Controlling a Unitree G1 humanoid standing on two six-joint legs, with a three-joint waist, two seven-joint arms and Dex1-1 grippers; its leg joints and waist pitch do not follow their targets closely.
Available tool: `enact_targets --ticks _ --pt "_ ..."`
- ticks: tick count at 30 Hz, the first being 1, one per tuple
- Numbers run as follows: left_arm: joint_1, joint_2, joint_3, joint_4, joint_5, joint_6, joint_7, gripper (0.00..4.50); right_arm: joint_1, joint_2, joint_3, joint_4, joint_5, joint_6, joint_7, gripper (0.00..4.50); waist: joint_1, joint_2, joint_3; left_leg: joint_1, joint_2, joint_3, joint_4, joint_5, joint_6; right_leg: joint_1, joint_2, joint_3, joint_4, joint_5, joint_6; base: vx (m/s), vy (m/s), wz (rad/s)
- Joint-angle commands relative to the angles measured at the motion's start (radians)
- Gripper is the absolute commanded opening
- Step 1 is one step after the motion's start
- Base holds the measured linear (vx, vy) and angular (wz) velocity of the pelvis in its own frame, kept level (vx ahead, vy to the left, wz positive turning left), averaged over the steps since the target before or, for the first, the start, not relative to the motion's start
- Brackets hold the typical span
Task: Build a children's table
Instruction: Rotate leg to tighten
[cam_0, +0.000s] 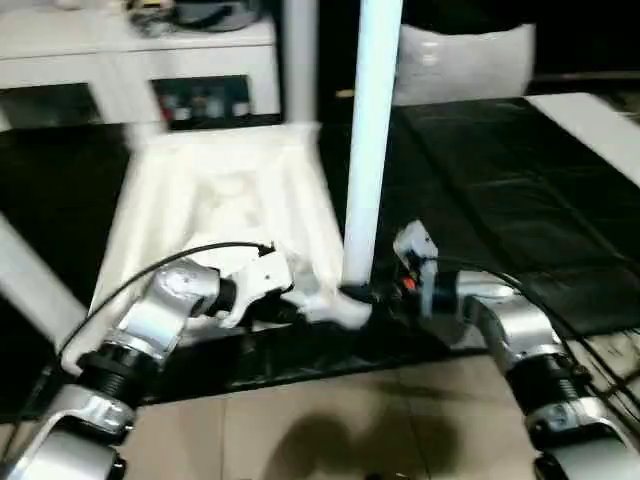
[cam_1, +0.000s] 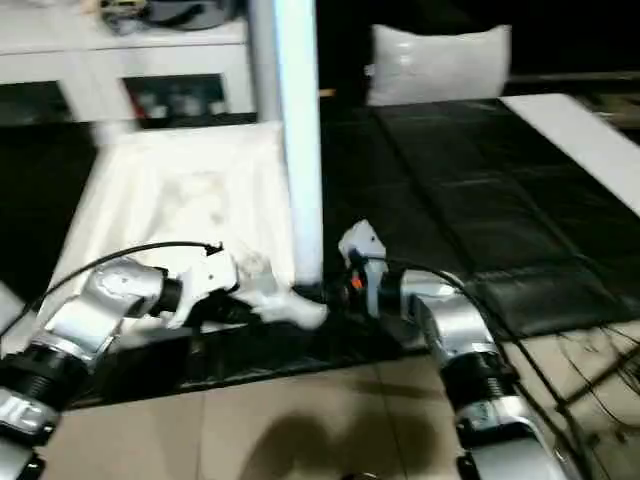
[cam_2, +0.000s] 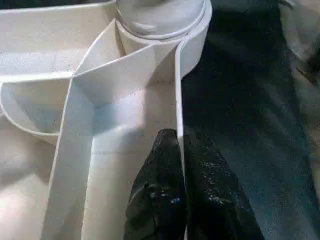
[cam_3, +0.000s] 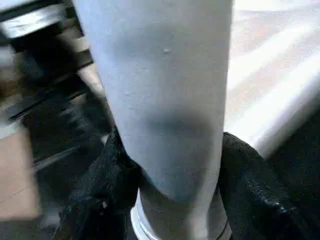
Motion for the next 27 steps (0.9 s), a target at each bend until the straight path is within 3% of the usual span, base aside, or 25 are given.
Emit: enact_targets --ticks 1,2,3,4,5,6,7,8,10,12,14,17,19,20,26,27 --pt "-0.033 -0.089 -0.029 -0.031 -0.032 0.021 0.048 0.0 -0.042 0.069 -0.006 0.042 -0.027 0.045 -0.184 2.02 -0.019 0.015 -0.051 -0.007 0.016 -0.005 -0.065 -0.315 0.051 0.073 -0.05 0.001 -0.123 -0.58 0.083 0.0 0.0 0.0" --pt "-0.042 -0.105 -0.021 -0.02 -0.026 0.031 0.081 0.0 -0.05 0.088 -0.015 0.053 -0.028 0.049 -0.226 2.02 -0.027 0.024 -0.053 -0.017 0.051 -0.021 -0.086 -0.38 0.057 0.093 -0.057 0.012 -0.094 -0.504 0.068 0.0 0.0 0.0" --pt "-0.049 -0.12 -0.014 -0.012 -0.021 0.04 0.111 0.0 -0.057 0.104 -0.025 0.061 -0.024 0.054 -0.257 2.02 -0.029 0.028 -0.052 -0.02 0.066 -0.028 -0.098 -0.414 0.058 0.099 -0.06 0.023 -0.075 -0.459 0.056 0.0 0.0 0.0" --pt "-0.06 -0.145 -0.001 -0.005 -0.016 0.058 0.153 0.0 -0.062 0.126 -0.027 0.069 -0.029 0.034 -0.284 2.02 -0.03 0.023 -0.049 -0.008 0.07 -0.027 -0.106 -0.467 0.048 0.089 -0.064 0.044 -0.062 -0.414 0.028 0.0 0.0 0.0" --pt "-0.068 -0.166 0.009 -0.002 -0.01 0.073 0.189 0.0 -0.065 0.145 -0.026 0.077 -0.03 0.008 -0.298 2.02 -0.033 0.014 -0.046 -0.002 0.052 -0.019 -0.097 -0.466 0.041 0.078 -0.068 0.044 -0.076 -0.442 0.021 0.0 0.0 0.0" --pt "-0.073 -0.179 0.015 -0.002 -0.007 0.083 0.209 0.0 -0.066 0.156 -0.024 0.082 -0.031 -0.01 -0.303 2.56 -0.035 0.0 -0.044 0.018 0.0 0.005 -0.062 -0.4 0.033 0.052 -0.072 0.024 -0.116 -0.572 0.031 0.0 0.0 0.0" --pt "-0.077 -0.184 0.01 0.001 0.004 0.077 0.22 0.0 -0.065 0.164 -0.023 0.082 -0.028 -0.023 -0.304 2.56 -0.032 -0.003 -0.045 0.021 -0.016 0.013 -0.052 -0.351 0.038 0.051 -0.077 0.018 -0.125 -0.609 0.038 0.0 0.0 0.0" --pt "-0.079 -0.184 0.005 0.001 0.013 0.073 0.225 0.0 -0.064 0.169 -0.024 0.082 -0.026 -0.025 -0.306 2.7 -0.026 0.002 -0.05 -0.003 -0.014 0.009 -0.06 -0.267 0.068 0.068 -0.073 0.02 -0.119 -0.589 0.048 0.0 0.0 0.0" --pt "-0.081 -0.18 -0.004 0.01 0.032 0.053 0.236 0.0 -0.056 0.174 -0.02 0.07 -0.03 -0.031 -0.297 2.89 -0.024 0.009 -0.053 -0.006 -0.001 0.005 -0.067 -0.236 0.071 0.067 -0.069 0.029 -0.11 -0.513 0.023 0.0 0.0 0.0" --pt "-0.08 -0.175 -0.008 0.013 0.037 0.043 0.234 0.0 -0.051 0.17 -0.015 0.065 -0.037 -0.043 -0.288 2.98 -0.022 0.007 -0.058 -0.011 0.007 0.003 -0.073 -0.21 0.077 0.07 -0.068 0.04 -0.093 -0.439 -0.015 0.0 0.0 0.0" --pt "-0.077 -0.151 -0.014 0.019 0.046 0.018 0.224 0.0 -0.028 0.146 -0.01 0.048 -0.037 -0.08 -0.242 3.16 -0.017 0.002 -0.062 -0.014 0.007 0.006 -0.073 -0.172 0.084 0.069 -0.068 0.051 -0.079 -0.393 -0.049 0.0 0.0 0.0" --pt "-0.07 -0.123 -0.015 0.024 0.053 -0.009 0.203 0.0 -0.004 0.112 -0.015 0.028 -0.019 -0.119 -0.174 3.48 -0.008 0.003 -0.065 -0.018 0.01 0.007 -0.071 -0.126 0.1 0.07 -0.068 0.062 -0.064 -0.344 -0.075 0.0 0.0 0.0" --pt "-0.061 -0.089 -0.023 0.029 0.052 -0.052 0.157 0.0 0.013 0.055 -0.008 0.003 -0.006 -0.161 -0.07 3.58 0.005 -0.002 -0.076 -0.027 0.012 0.007 -0.065 -0.052 0.123 0.074 -0.066 0.07 -0.043 -0.255 -0.097 0.0 0.0 0.0" --pt "-0.058 -0.079 -0.027 0.03 0.051 -0.066 0.141 0.0 0.017 0.037 -0.004 -0.005 -0.006 -0.176 -0.039 3.8 0.016 -0.003 -0.073 -0.03 0.01 0.01 -0.062 -0.031 0.139 0.07 -0.065 0.072 -0.039 -0.226 -0.107 0.0 0.0 0.0" --pt "-0.044 0.018 -0.068 0.034 0.035 -0.196 -0.033 0.0 0.003 -0.115 0.01 -0.012 0.002 -0.204 0.195 4.22 0.041 0.0 -0.068 -0.022 0.014 0.014 -0.065 -0.071 0.133 0.065 -0.064 0.071 -0.049 -0.312 -0.088 0.0 0.0 0.0" --pt "-0.046 0.028 -0.074 0.04 0.037 -0.203 -0.049 0.0 0.0 -0.13 0.014 -0.013 0.005 -0.202 0.227 4.31 0.051 0.0 -0.068 -0.019 0.019 0.016 -0.065 -0.078 0.13 0.062 -0.062 0.073 -0.048 -0.315 -0.086 0.0 0.0 0.0"
